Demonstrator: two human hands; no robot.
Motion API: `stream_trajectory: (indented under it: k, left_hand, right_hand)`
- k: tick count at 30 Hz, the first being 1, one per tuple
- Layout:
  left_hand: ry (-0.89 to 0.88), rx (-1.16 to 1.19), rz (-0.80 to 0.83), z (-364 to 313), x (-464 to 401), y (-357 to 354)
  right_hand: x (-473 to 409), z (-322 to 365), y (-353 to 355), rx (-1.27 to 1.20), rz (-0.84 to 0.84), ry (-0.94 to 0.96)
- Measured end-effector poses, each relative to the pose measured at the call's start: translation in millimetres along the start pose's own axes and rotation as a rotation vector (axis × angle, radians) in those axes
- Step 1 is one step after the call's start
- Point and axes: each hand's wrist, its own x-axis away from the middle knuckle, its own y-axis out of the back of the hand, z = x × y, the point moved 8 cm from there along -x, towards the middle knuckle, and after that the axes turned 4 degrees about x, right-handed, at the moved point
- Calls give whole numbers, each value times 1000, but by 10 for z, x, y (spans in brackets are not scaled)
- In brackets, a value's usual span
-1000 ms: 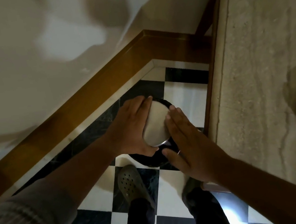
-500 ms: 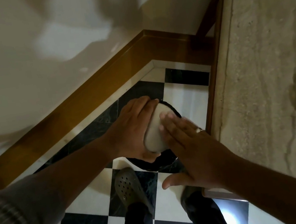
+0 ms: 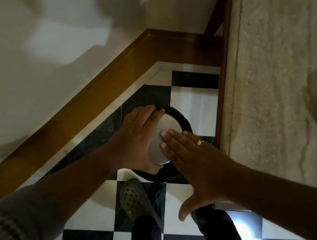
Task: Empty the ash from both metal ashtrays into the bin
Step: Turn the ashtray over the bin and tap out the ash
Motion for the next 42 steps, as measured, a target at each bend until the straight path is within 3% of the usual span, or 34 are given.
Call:
stream_trajectory:
  k: [35,40,42]
  left_hand:
    - [65,28,-55,-33,86,94]
    - [91,7,-49,69,85,81]
    - [120,28,-82,110,116,99]
  right_hand:
    - [-74,-42,88,40,-76,86]
    - [-113,-92,-6,49,11,58]
    - [-121,-72,118,44,-65,60]
